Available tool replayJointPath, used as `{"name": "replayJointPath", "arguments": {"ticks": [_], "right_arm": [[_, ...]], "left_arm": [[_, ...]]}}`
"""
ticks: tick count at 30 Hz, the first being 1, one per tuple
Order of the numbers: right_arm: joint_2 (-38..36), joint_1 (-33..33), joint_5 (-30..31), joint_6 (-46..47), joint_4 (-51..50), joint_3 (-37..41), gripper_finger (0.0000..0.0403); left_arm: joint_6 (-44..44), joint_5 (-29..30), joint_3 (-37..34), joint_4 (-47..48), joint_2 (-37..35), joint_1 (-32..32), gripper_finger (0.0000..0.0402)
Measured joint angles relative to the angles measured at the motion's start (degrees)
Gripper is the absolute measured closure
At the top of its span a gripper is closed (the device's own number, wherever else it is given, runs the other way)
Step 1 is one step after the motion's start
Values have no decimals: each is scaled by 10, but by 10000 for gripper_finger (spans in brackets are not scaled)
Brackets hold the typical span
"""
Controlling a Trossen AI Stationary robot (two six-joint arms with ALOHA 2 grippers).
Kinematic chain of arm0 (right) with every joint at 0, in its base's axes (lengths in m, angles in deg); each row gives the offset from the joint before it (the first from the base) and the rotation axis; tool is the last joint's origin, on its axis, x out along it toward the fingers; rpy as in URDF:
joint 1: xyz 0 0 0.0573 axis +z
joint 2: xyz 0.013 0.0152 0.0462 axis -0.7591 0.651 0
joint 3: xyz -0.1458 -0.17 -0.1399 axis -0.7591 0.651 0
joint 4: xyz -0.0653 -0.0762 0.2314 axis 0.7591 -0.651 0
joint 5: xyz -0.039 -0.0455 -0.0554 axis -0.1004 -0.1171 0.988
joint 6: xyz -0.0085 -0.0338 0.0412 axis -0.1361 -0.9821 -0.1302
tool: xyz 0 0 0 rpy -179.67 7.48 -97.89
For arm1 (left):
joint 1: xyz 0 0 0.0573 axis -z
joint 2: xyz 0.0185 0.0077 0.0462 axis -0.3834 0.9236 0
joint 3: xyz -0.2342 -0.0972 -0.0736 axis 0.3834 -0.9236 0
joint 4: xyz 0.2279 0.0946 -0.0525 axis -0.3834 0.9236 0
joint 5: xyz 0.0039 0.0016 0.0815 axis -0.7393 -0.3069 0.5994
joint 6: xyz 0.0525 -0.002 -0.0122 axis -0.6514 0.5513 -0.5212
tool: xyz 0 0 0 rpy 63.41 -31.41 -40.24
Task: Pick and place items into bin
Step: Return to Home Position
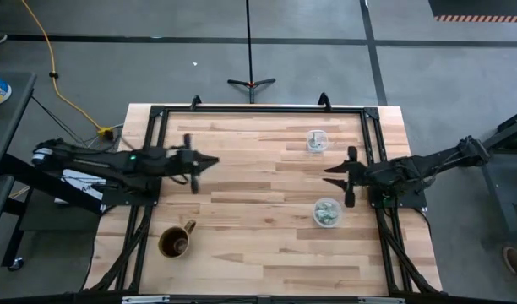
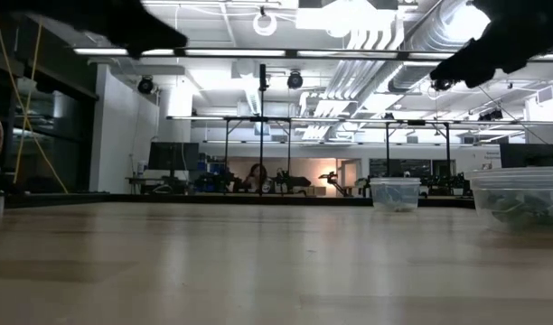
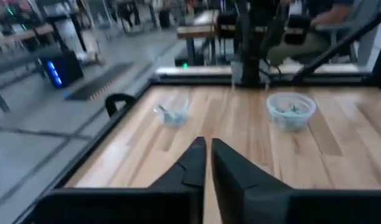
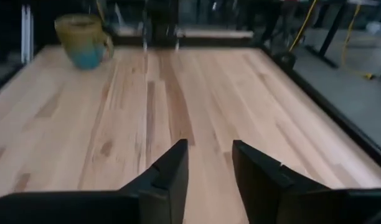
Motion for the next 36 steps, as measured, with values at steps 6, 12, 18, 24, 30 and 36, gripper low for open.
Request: {"name": "replayJointPath", "arguments": {"ticks": [6, 12, 18, 24, 30, 36], "right_arm": [[-138, 0, 14, -28, -3, 48, 302], [-261, 0, 20, -47, -52, 82, 321], [-281, 0, 8, -49, -21, 101, 350], [-281, -19, -115, -160, 125, 140, 397], [-280, -104, -205, -166, 146, 159, 399], [-284, -203, -267, -118, 143, 158, 401]], "left_arm": [[-28, -3, -97, 9, -202, -1, 381], [-15, -12, -169, 27, -343, -1, 358], [-13, -12, -190, 74, -401, -1, 381], [-28, 1, -190, 75, -413, -1, 359], [-28, 3, -190, 87, -413, -1, 381], [-12, 5, -190, 89, -413, -1, 365]]}}
